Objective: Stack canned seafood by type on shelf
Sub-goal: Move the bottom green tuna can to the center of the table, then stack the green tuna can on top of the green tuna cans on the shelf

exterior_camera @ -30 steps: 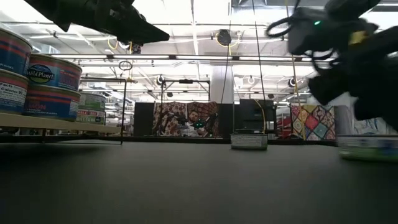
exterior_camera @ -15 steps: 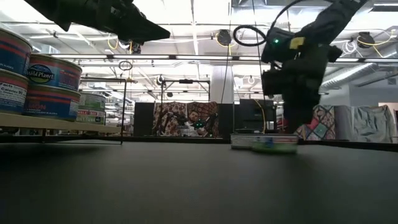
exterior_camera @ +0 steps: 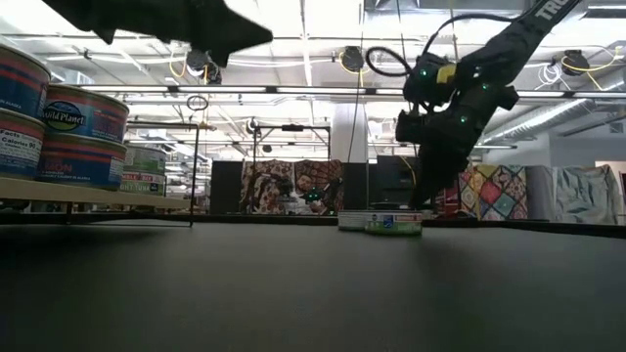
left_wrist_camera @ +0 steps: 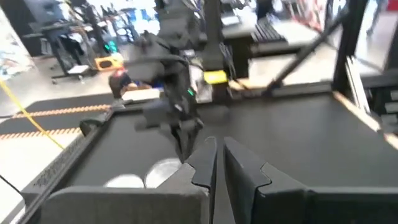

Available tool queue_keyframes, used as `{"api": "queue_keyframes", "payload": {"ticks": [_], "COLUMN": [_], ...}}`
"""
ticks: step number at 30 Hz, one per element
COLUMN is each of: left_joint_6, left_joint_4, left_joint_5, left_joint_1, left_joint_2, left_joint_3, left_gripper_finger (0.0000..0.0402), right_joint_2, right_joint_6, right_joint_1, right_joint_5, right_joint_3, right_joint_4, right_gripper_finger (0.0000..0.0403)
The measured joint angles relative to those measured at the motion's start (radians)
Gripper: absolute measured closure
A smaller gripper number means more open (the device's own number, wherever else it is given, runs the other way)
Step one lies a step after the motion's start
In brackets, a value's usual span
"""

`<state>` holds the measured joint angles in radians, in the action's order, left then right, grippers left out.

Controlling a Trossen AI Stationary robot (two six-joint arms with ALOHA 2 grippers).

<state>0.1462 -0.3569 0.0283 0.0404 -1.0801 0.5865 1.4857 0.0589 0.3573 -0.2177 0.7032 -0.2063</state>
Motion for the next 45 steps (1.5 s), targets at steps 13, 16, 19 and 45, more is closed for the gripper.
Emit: {"api": "queue_keyframes", "payload": {"ticks": [13,16,19,45], "left_joint_6": [-0.478,-0.508,-0.508,0.611], "left_joint_4": [0.081,0.117,0.163,0.521], "left_joint_5": [0.055,0.131,0.151,-0.095], "left_joint_1": [0.238,0.260,0.271,0.053], "left_joint_2": [-0.272,-0.412,-0.537,-0.859], "left_joint_3": [0.324,0.414,0.513,0.741], "left_gripper_finger": [0.0380,0.0387,0.0388,0.0240], "right_joint_2": [-0.154,-0.232,-0.291,-0.190], "right_joint_6": [-0.129,-0.094,-0.031,0.087], "right_joint_1": [-0.038,-0.038,-0.038,0.142], "right_joint_5": [0.036,0.167,0.300,0.193], "right_joint_3": [0.009,0.010,-0.010,-0.197], "right_joint_4": [-0.033,-0.124,-0.185,0.124], "right_gripper_finger": [0.0403,0.0403,0.0403,0.0403]}}
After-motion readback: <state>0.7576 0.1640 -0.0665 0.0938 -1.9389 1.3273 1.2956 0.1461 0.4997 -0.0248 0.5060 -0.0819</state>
